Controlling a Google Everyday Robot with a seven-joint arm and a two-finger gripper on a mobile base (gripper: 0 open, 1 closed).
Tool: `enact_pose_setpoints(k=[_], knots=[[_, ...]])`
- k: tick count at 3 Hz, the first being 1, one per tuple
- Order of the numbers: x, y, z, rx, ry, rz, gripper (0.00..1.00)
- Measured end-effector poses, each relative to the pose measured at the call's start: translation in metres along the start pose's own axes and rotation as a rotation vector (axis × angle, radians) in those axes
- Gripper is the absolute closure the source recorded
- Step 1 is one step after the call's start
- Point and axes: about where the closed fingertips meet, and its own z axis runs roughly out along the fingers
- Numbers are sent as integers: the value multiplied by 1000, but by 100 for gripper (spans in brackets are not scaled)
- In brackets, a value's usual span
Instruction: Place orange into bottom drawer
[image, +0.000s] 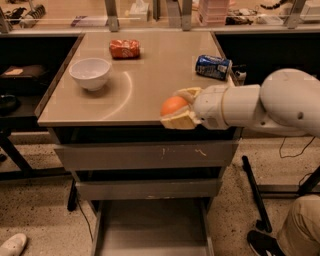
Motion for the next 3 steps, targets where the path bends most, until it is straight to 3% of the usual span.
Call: enact_pose_setpoints(k=[2, 3], knots=[[29, 94, -51, 21, 7, -15, 100], [47, 91, -76, 79, 23, 12, 100]])
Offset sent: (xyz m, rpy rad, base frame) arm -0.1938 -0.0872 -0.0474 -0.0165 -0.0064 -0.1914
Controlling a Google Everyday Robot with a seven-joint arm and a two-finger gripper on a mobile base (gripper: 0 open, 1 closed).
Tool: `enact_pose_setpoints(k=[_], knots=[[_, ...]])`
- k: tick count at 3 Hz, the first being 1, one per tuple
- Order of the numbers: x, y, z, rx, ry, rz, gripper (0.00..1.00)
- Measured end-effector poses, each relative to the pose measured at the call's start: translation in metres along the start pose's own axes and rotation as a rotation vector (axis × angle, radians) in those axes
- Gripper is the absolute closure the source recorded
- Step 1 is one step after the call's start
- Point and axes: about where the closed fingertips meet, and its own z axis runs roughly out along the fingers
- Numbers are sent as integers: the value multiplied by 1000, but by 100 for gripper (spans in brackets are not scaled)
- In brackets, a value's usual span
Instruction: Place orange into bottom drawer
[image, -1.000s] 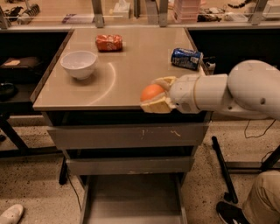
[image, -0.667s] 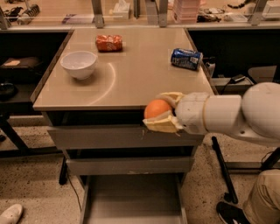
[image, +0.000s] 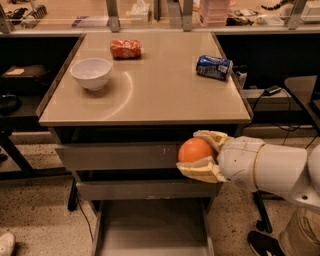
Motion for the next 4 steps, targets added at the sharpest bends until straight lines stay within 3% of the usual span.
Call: enact_pose_setpoints(k=[1, 2, 4], knots=[[0, 1, 1, -1, 1, -2, 100], [33, 20, 17, -32, 25, 12, 100], [142, 75, 60, -144, -8, 34, 100]])
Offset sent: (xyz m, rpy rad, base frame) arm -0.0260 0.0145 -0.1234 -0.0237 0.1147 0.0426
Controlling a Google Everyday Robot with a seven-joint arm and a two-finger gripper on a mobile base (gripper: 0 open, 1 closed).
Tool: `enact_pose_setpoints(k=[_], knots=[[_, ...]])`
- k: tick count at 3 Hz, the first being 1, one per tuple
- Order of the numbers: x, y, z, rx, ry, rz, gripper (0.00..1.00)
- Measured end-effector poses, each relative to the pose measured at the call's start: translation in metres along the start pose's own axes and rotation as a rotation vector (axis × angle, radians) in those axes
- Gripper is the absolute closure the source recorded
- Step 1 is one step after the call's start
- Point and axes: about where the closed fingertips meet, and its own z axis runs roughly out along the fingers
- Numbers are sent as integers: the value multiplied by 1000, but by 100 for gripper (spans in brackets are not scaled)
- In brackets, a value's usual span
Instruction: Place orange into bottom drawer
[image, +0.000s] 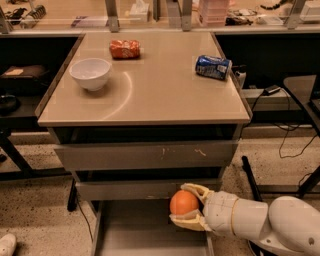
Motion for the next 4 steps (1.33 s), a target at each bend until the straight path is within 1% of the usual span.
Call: enact_pose_setpoints(k=[1, 2, 3, 4], knots=[[43, 6, 16, -34, -7, 15, 100], [77, 5, 23, -25, 27, 33, 100], [89, 1, 22, 59, 60, 58, 100], [89, 1, 22, 58, 60, 58, 100]])
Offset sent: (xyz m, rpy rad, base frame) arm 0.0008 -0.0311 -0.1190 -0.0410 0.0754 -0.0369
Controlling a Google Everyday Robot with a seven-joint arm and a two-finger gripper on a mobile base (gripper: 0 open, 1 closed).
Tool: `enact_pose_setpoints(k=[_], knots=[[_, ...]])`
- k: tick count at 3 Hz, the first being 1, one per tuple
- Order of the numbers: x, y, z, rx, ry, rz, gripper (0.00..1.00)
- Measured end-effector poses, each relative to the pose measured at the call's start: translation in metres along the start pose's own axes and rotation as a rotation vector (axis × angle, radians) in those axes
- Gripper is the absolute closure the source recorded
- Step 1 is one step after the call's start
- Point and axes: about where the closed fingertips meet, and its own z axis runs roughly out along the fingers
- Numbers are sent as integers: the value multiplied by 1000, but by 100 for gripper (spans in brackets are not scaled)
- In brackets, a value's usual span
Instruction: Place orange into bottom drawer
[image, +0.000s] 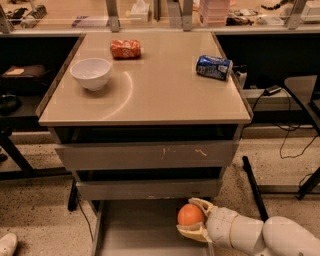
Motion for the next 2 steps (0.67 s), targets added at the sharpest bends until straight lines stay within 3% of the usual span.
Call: enact_pose_setpoints(k=[1, 2], knots=[[14, 12, 24, -15, -6, 31, 100], [45, 24, 68, -22, -13, 35, 100]])
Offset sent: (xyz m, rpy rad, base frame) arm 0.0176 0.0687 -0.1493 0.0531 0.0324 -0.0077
